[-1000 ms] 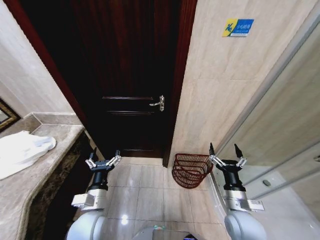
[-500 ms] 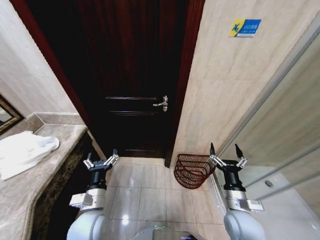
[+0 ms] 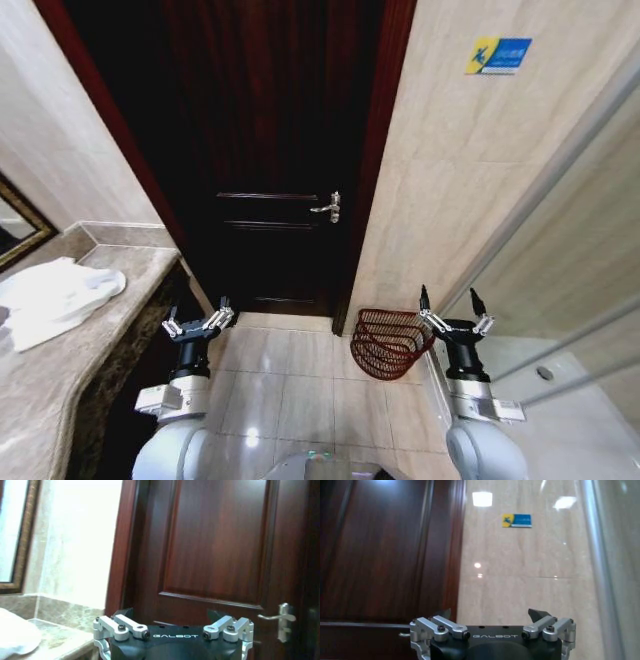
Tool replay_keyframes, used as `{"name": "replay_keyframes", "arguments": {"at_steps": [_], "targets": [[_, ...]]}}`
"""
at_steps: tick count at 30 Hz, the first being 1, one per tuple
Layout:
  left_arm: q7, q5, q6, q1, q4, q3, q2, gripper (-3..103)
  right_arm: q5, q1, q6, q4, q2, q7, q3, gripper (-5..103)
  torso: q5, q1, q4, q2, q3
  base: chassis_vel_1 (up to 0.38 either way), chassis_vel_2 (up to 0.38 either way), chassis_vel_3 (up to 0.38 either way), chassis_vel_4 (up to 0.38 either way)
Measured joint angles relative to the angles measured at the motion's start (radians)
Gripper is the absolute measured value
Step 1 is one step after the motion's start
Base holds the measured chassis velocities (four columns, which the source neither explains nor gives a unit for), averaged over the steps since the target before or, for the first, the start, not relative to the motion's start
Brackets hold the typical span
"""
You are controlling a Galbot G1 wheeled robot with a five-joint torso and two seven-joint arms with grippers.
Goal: Discard the used towel into the hamper.
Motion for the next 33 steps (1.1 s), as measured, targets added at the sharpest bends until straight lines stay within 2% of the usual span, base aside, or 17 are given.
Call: {"name": "replay_keyframes", "arguments": {"at_steps": [16, 29, 33], "targets": [[0.004, 0.007, 0.001, 0.01, -0.008, 0.001, 0.0, 98, 0.008, 0.0, 0.006, 0.008, -0.005, -0.001, -0.01, 100, -0.0001, 0.0, 0.0001, 0.0, 0.0, 0.094, 0.09, 0.089, 0.089], [0.004, 0.017, -0.001, 0.014, -0.011, 0.003, 0.0, 101, 0.042, -0.002, 0.07, -0.004, -0.006, -0.043, -0.007, 100, -0.0001, 0.0, 0.0001, 0.0, 0.0, 0.13, 0.127, 0.126, 0.124], [0.003, 0.021, -0.009, 0.014, -0.009, -0.002, 0.0, 99, 0.046, -0.001, 0.08, -0.007, -0.006, -0.046, -0.005, 100, 0.0001, 0.0, -0.0001, 0.0, 0.0, 0.129, 0.133, 0.123, 0.127]]}}
